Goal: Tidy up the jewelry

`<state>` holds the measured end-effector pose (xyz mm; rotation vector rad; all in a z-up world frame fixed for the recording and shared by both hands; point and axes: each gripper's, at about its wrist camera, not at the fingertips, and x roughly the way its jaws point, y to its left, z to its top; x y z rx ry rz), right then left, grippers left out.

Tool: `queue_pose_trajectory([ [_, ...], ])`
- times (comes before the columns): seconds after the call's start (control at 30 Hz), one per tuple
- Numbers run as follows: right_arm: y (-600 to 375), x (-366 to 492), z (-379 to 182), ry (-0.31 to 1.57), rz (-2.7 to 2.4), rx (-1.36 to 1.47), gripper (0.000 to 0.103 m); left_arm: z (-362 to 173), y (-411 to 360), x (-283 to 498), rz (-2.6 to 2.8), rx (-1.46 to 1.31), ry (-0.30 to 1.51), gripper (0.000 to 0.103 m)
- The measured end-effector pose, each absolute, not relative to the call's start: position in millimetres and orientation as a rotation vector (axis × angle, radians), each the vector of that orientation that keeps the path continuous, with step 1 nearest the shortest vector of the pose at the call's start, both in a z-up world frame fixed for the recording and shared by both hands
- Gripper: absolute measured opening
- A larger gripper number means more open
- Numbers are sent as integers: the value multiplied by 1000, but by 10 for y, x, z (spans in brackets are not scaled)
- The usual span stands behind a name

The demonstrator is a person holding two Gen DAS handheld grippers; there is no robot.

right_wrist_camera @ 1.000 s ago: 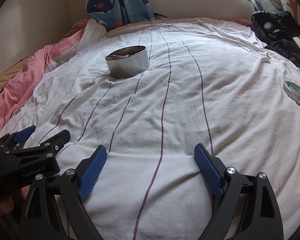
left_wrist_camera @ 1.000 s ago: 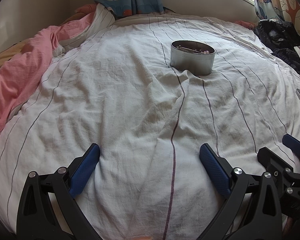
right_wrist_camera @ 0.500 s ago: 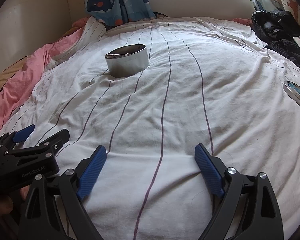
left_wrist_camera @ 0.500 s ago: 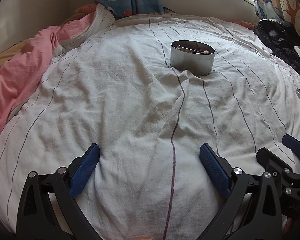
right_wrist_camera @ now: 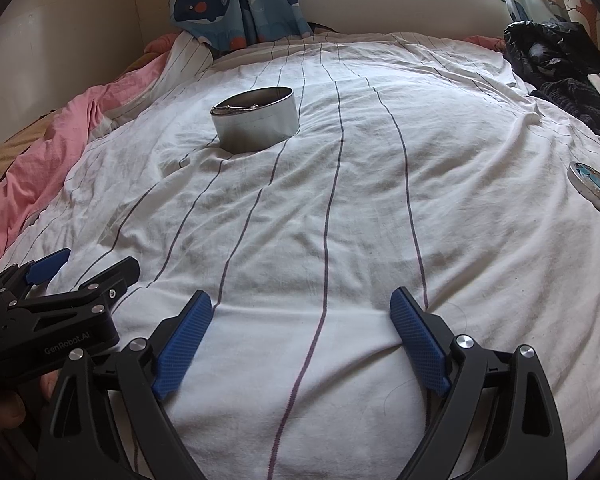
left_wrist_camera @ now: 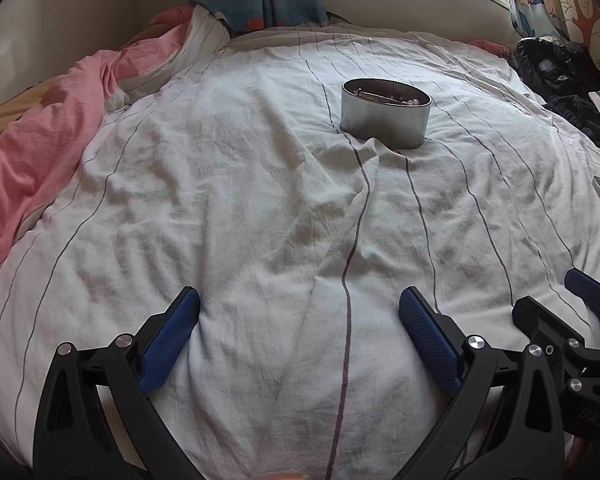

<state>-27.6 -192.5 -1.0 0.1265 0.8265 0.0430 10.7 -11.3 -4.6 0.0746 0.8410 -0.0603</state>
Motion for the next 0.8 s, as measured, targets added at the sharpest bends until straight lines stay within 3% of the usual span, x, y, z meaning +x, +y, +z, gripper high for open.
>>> queue_pose_trajectory([
  [0.8, -1905, -265, -37, 842, 53, 119, 90, -50, -116, 110, -60, 75, 842, 96],
])
